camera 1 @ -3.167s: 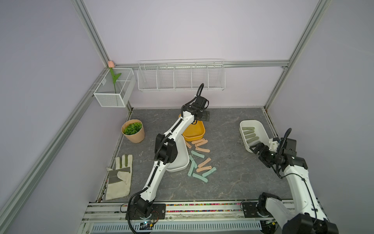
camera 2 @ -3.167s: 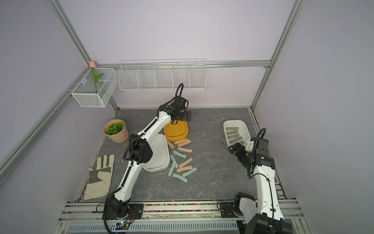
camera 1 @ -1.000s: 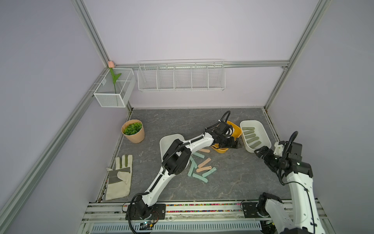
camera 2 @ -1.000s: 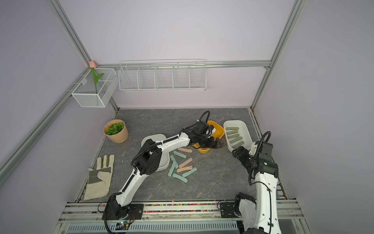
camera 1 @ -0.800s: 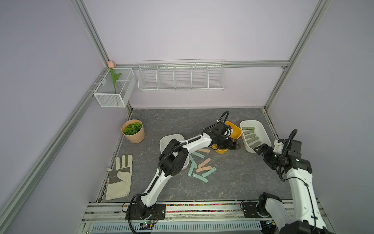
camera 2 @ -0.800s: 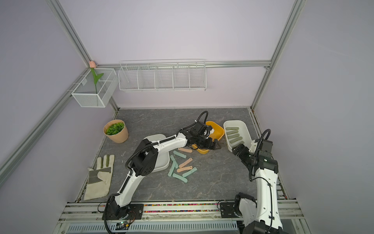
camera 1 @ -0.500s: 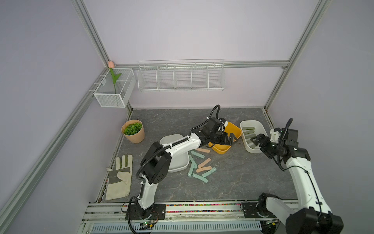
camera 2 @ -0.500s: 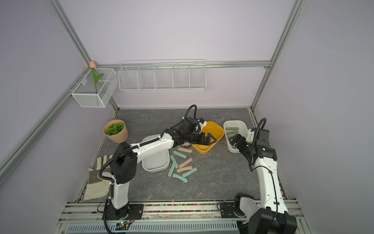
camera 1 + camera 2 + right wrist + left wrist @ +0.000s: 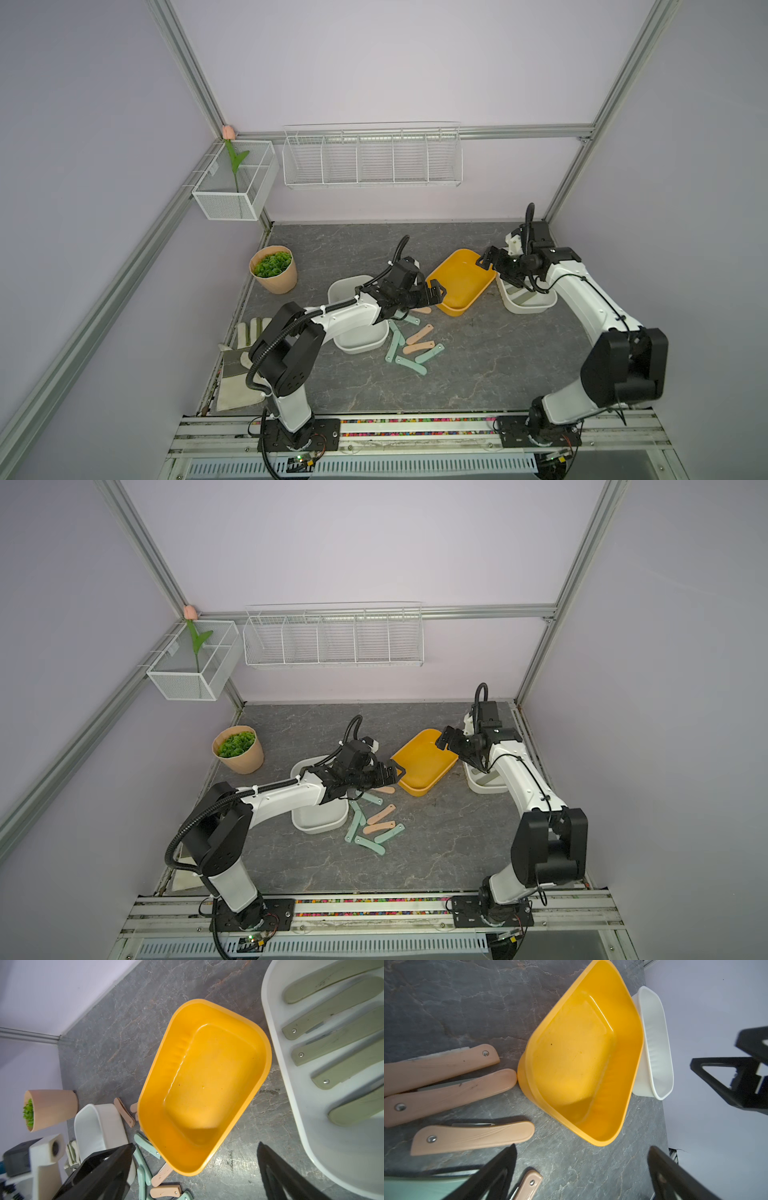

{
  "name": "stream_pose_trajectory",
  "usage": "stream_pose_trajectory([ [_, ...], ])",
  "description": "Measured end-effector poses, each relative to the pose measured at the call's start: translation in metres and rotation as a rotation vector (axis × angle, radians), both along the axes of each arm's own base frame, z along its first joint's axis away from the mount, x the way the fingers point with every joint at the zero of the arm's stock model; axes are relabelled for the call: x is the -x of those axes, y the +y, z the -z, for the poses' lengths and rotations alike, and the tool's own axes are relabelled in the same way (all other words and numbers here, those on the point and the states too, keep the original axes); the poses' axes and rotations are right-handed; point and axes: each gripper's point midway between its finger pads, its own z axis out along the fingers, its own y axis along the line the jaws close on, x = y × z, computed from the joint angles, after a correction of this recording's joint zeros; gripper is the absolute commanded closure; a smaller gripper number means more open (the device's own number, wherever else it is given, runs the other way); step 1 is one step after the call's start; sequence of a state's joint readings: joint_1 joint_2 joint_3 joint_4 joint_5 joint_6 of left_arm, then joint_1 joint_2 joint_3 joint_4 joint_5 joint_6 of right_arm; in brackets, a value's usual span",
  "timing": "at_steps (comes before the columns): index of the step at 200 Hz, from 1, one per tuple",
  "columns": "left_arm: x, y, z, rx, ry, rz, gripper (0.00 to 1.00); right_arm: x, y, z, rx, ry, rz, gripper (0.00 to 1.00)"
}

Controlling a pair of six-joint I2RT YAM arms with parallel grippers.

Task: Place the fruit knives into the storage box by color
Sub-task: Move the storage box to the center of the board.

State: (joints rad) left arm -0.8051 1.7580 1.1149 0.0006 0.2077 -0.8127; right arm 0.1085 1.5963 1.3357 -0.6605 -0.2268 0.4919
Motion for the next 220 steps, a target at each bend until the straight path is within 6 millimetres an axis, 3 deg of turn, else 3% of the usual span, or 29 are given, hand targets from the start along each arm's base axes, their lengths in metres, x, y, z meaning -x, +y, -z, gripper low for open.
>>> stream_pose_trajectory([
  [41, -0.007, -0.007, 0.005, 0.018, 0.008, -0.011, 0.01, -0.018, 0.006, 0.032, 0.071, 0.066, -0.032, 0.00],
  [100, -0.014, -0.021, 0.012, 0.027, 0.025, 0.003, 0.01, -0.016, 0.007, 0.064, 0.125, 0.144, -0.063, 0.03],
  [169, -0.028, -0.029, 0.010, 0.055, 0.036, 0.003, 0.01, -0.009, 0.005, 0.073, 0.139, 0.166, -0.073, 0.05],
  [220, -0.031, -0.027, 0.010, 0.060, 0.039, -0.003, 0.01, -0.018, 0.015, 0.049, 0.134, 0.108, -0.089, 0.05],
])
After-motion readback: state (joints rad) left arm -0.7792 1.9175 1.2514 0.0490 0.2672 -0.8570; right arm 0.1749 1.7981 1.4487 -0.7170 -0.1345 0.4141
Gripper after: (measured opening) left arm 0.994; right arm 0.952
